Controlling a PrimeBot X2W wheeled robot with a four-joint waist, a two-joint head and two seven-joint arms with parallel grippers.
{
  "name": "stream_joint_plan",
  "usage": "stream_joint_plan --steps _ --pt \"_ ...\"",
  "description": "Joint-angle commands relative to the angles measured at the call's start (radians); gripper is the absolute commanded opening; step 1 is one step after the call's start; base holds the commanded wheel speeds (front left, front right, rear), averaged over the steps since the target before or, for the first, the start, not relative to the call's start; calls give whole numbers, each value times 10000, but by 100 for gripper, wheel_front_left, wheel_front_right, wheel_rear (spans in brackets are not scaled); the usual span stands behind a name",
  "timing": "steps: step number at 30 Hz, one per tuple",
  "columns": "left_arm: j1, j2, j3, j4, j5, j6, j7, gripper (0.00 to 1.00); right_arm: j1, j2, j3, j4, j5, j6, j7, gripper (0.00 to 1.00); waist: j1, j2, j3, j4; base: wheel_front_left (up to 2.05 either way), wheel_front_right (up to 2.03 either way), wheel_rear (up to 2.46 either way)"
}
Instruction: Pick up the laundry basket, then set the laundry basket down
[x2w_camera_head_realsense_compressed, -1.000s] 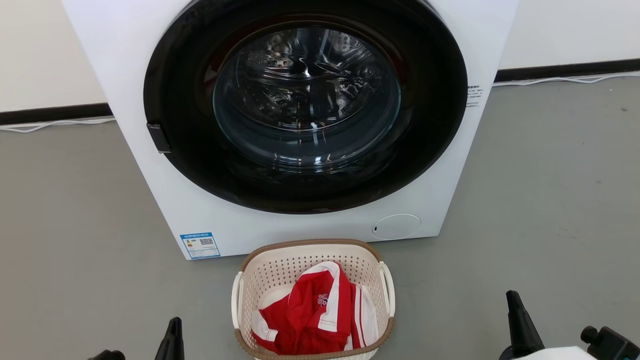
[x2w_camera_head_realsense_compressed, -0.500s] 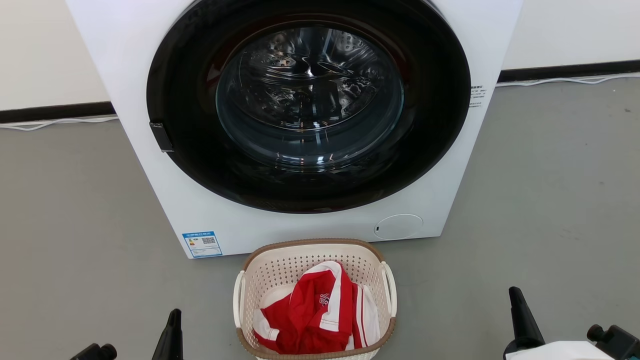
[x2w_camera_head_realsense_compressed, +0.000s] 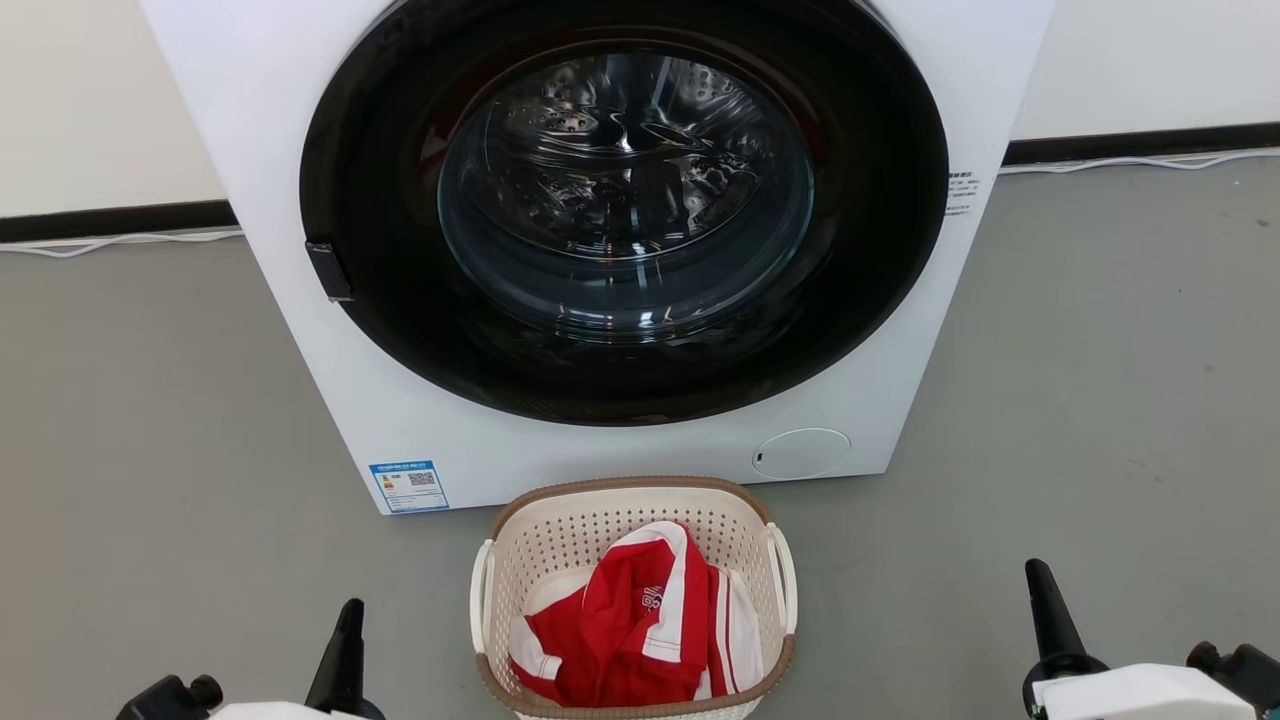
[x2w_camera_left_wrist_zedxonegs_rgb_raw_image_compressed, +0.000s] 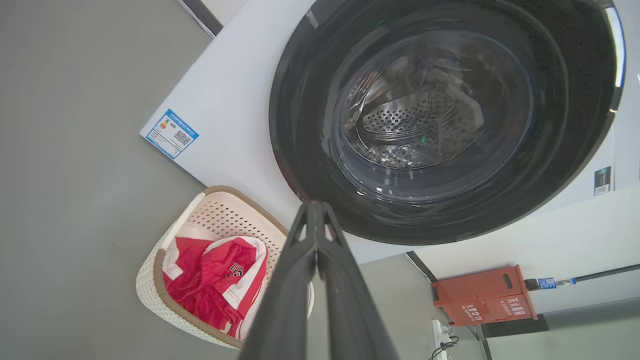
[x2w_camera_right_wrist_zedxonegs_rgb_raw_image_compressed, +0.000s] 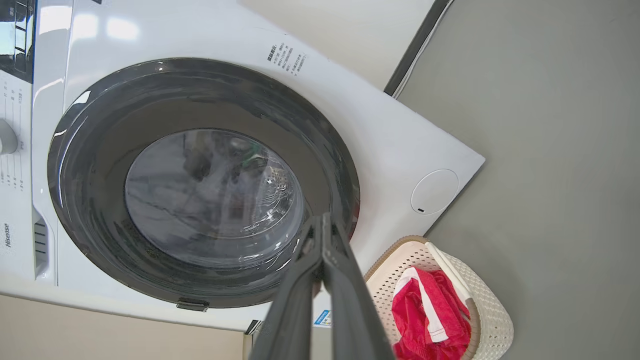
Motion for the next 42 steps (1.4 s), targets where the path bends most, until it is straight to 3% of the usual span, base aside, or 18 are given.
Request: stream_joint_plan --steps 1,42 --pt "-588 76 260 -191 -353 -124 81 0 -545 -138 110 -255 313 45 98 0 -1 0 1 7 0 0 0" --pt "-1762 -15 863 476 -5167 -962 1270 0 -1236 -143 -267 -321 4612 69 1273 0 -1 0 22 205 0 0 0"
